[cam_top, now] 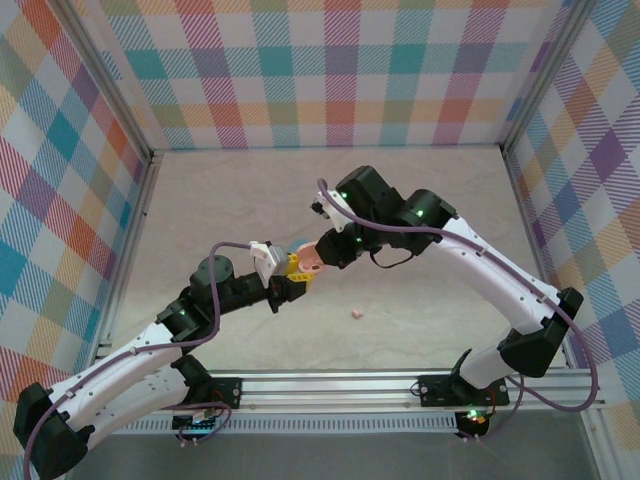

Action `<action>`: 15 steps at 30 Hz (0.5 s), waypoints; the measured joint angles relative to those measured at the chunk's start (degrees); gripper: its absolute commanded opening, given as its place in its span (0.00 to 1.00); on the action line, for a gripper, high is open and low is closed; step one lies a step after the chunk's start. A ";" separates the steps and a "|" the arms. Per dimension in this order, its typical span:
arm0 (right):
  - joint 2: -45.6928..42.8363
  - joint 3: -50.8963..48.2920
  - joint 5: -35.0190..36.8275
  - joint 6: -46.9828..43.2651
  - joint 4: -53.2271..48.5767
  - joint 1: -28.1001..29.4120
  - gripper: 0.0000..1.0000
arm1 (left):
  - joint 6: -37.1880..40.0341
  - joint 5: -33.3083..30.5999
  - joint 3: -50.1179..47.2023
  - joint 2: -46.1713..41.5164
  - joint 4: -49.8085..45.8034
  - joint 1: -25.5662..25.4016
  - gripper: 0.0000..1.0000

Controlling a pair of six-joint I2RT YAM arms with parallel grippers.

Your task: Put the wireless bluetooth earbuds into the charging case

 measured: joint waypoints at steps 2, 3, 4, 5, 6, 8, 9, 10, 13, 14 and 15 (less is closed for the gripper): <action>-0.04 0.50 -0.55 0.79 -0.02 0.00 0.16 | 0.00 -0.02 0.00 0.00 0.00 0.00 0.23; -0.13 0.70 -0.87 1.29 -0.02 0.00 0.16 | 0.00 -0.02 0.00 0.00 0.04 0.00 0.23; -0.24 0.74 -1.18 1.81 0.02 0.00 0.16 | 0.00 -0.02 -0.02 0.02 0.09 0.00 0.23; -0.33 0.76 -1.51 2.34 0.02 0.00 0.17 | -0.02 -0.02 0.00 0.07 0.22 0.00 0.23; -0.42 0.76 -1.81 2.99 0.11 0.00 0.16 | -0.07 -0.07 -0.02 0.11 0.39 0.00 0.23; -0.42 0.76 -2.58 4.52 0.50 0.00 0.16 | -0.20 -0.13 -0.02 0.22 0.81 0.00 0.23; -0.42 0.74 -3.02 5.33 0.81 0.00 0.16 | -0.22 -0.28 -0.02 0.33 1.18 0.00 0.23; -0.44 0.68 -3.50 6.40 1.31 0.00 0.16 | -0.26 -0.33 -0.04 0.48 1.55 0.00 0.23; -0.94 -0.55 -4.85 9.40 3.72 0.00 0.16 | -0.61 -0.44 -0.04 0.85 1.99 0.00 0.23; -1.18 -1.18 -5.18 10.23 4.39 0.00 0.16 | -0.66 -0.44 -0.04 1.01 2.14 0.00 0.23; -1.44 -1.97 -5.57 11.30 5.11 0.00 0.16 | -0.68 -0.44 -0.04 1.09 2.16 0.00 0.23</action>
